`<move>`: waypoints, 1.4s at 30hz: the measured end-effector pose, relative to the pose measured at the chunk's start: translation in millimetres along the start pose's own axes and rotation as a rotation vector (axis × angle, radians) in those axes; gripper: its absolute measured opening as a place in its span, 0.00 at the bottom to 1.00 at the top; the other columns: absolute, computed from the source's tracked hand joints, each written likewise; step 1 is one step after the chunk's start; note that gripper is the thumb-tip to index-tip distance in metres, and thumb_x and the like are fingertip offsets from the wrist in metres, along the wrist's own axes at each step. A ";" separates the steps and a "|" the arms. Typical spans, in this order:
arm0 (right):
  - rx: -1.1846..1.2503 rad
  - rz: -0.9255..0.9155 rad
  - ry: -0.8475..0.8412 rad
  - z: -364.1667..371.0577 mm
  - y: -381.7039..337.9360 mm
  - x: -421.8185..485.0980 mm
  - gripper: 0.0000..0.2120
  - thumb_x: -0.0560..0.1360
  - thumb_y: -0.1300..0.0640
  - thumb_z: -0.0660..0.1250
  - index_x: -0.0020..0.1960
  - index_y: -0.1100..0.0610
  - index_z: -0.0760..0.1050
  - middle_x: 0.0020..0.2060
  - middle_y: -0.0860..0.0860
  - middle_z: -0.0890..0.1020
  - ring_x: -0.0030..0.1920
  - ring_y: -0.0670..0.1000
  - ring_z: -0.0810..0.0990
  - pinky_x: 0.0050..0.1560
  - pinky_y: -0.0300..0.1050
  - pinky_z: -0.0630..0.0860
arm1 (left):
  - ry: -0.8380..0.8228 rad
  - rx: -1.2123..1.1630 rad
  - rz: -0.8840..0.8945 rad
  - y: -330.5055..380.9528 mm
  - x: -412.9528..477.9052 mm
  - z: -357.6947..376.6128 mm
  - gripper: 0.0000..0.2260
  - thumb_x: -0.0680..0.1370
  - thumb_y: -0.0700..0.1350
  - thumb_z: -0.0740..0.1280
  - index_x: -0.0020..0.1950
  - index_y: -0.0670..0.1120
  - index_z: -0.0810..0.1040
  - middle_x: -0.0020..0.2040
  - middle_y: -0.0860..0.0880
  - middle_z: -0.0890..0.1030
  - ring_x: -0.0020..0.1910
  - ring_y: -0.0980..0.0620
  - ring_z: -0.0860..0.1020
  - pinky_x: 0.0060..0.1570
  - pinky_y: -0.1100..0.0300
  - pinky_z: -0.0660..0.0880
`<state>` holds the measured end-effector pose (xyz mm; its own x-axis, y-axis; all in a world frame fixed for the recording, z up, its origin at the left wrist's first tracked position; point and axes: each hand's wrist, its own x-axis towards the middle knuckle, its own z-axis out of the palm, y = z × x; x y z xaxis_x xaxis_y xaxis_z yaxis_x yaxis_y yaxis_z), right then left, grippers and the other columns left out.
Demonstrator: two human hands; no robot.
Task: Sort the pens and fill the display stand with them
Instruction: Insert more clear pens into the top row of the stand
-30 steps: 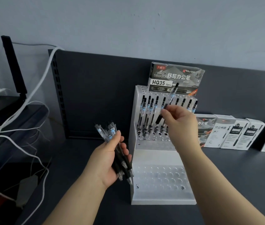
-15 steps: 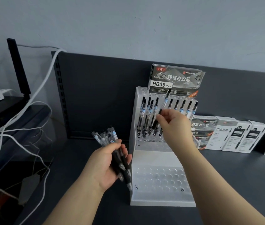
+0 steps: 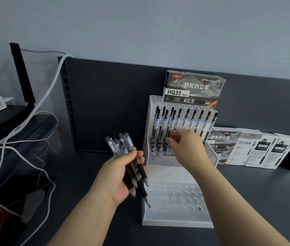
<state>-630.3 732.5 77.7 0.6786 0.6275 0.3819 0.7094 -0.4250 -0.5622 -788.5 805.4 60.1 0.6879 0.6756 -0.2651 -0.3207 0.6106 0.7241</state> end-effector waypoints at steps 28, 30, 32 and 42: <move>0.481 0.069 0.142 -28.9 7.6 -0.3 0.03 0.75 0.58 0.67 0.49 0.53 0.79 0.36 0.42 0.81 0.30 0.35 0.76 0.29 0.25 0.69 | 0.034 0.019 0.119 -9.2 5.5 19.5 0.05 0.76 0.42 0.66 0.49 0.42 0.80 0.32 0.48 0.81 0.27 0.55 0.75 0.28 0.61 0.77; 0.404 0.063 0.096 -21.9 12.2 1.6 0.05 0.75 0.57 0.67 0.51 0.54 0.79 0.35 0.42 0.80 0.32 0.37 0.77 0.30 0.27 0.70 | 0.053 0.032 0.143 -10.8 6.0 21.6 0.03 0.77 0.41 0.66 0.47 0.43 0.78 0.33 0.47 0.82 0.28 0.55 0.75 0.27 0.62 0.75; 0.326 0.059 0.023 -17.8 14.9 3.4 0.06 0.76 0.57 0.66 0.51 0.55 0.79 0.35 0.45 0.81 0.35 0.43 0.79 0.32 0.33 0.73 | 0.070 0.047 0.173 -11.9 6.2 22.9 0.03 0.78 0.41 0.65 0.45 0.43 0.76 0.34 0.47 0.82 0.28 0.56 0.75 0.27 0.62 0.75; 0.088 -0.055 -0.122 -19.3 24.5 10.0 0.05 0.75 0.57 0.64 0.43 0.57 0.77 0.30 0.47 0.77 0.27 0.44 0.72 0.24 0.31 0.64 | 0.104 0.038 0.227 -20.3 -1.3 35.3 0.02 0.77 0.40 0.64 0.46 0.43 0.76 0.34 0.47 0.82 0.28 0.56 0.76 0.26 0.63 0.75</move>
<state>-602.4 715.8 81.9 0.6069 0.7253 0.3250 0.7220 -0.3321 -0.6070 -760.0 777.6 68.2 0.5299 0.8338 -0.1551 -0.4335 0.4234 0.7955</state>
